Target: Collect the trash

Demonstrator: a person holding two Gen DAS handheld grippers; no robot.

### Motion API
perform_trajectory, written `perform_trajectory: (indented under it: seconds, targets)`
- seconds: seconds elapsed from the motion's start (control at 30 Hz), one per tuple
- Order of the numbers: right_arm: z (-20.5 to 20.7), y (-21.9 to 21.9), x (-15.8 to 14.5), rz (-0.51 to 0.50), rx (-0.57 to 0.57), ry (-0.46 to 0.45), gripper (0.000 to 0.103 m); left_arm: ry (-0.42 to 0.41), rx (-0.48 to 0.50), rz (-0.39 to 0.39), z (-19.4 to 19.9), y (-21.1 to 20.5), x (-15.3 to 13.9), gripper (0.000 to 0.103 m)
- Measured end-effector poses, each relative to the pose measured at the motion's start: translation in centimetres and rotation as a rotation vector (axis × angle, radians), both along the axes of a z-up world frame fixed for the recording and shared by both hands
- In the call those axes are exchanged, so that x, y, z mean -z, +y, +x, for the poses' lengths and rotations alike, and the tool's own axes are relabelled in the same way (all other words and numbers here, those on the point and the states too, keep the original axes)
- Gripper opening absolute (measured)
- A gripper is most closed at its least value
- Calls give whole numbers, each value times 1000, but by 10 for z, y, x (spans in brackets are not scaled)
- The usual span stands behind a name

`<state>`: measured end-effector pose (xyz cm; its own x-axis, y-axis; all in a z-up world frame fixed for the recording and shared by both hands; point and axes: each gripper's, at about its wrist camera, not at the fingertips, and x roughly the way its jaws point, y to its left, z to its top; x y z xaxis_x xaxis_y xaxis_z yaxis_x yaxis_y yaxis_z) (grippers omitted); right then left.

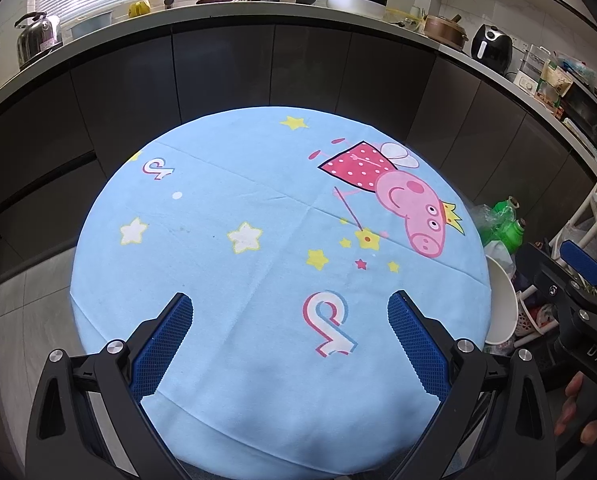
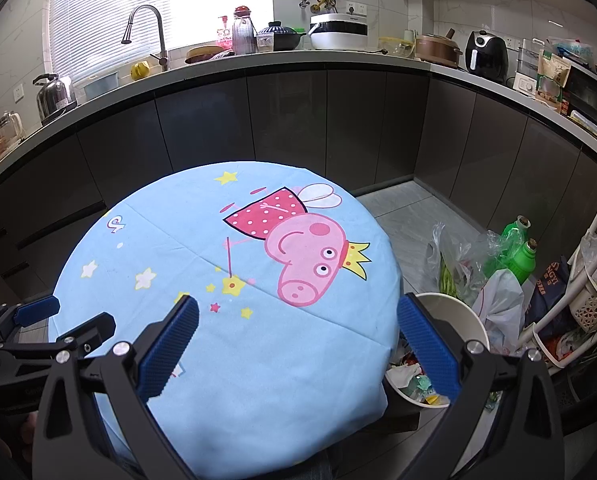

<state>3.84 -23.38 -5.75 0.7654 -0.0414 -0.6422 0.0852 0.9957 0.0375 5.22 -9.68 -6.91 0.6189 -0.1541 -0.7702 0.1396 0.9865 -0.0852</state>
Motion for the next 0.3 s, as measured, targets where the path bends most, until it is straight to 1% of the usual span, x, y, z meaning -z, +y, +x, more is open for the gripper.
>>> perform_trajectory:
  seconds: [0.3]
  targets:
    - [0,0,0,0,-2,2,100,-1,0,7,0,0,-1,94]
